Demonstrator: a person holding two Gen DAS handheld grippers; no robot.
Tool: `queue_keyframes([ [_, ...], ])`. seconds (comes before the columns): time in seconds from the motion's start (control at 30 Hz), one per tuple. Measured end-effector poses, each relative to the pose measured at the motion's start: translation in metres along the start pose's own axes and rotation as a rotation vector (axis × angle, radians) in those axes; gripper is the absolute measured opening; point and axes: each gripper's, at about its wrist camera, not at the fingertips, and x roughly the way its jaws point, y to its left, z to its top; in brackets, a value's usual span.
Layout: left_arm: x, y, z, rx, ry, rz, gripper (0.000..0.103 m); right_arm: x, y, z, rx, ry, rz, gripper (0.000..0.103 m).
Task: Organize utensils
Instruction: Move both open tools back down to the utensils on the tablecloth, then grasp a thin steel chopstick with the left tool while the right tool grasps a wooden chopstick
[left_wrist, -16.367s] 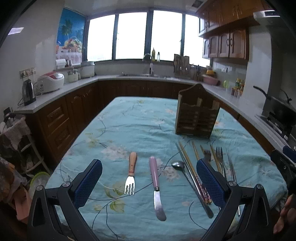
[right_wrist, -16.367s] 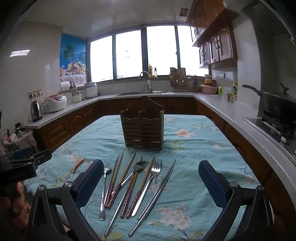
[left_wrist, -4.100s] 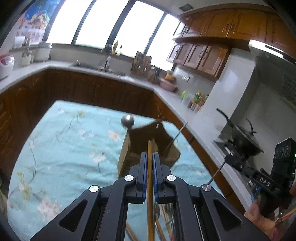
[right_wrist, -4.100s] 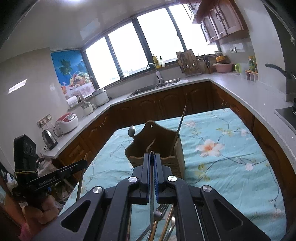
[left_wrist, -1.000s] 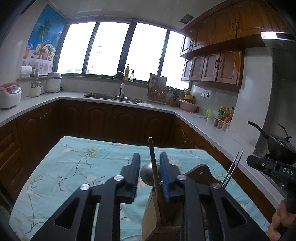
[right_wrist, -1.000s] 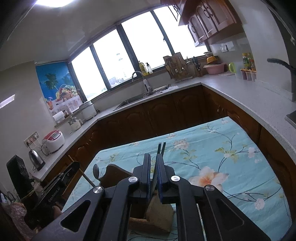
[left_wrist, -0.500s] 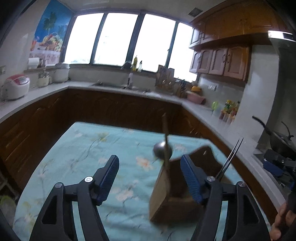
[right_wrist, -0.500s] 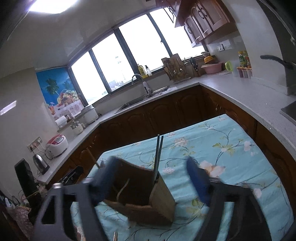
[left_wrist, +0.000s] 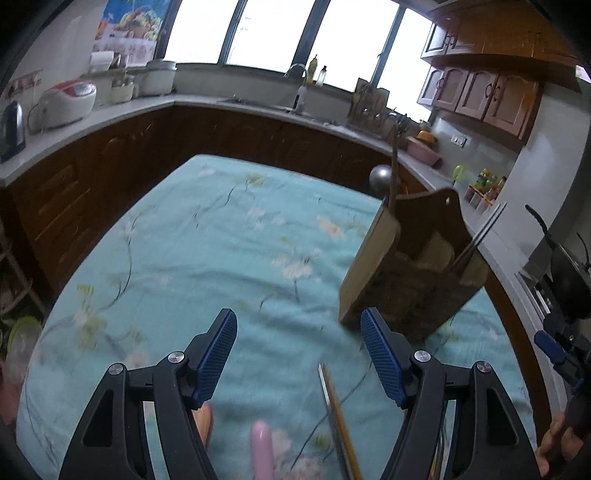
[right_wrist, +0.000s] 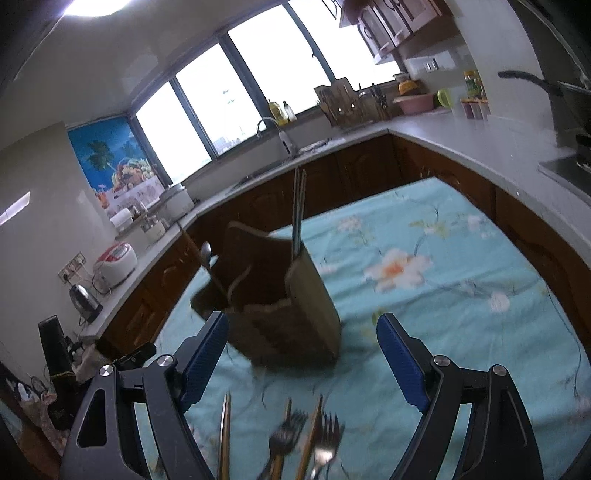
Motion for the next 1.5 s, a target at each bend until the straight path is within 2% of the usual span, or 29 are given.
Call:
queue_keyframes([
  [0.3,-0.021,0.009,-0.024,-0.013,0.050,0.010,0.069,-0.007,-0.003,-0.042,0.010,0.068,-0.022,0.085],
  [0.6,-0.017,0.007,-0.040,0.025,0.095,0.022,0.069,-0.008,0.000,-0.066,-0.003,0.111,-0.026,0.083],
  [0.83,0.000,-0.002,-0.046,0.067,0.160,0.034,0.068,-0.005,0.002,-0.075,-0.015,0.135,-0.029,0.082],
  [1.27,0.035,-0.018,-0.046,0.149,0.224,0.061,0.067,0.006,-0.005,-0.080,-0.006,0.169,-0.042,0.079],
  [1.4,0.054,-0.025,-0.049,0.181,0.269,0.073,0.062,0.009,-0.008,-0.079,0.001,0.175,-0.045,0.079],
  [1.5,0.064,-0.032,-0.052,0.223,0.274,0.105,0.057,0.012,-0.010,-0.079,0.007,0.180,-0.047,0.079],
])
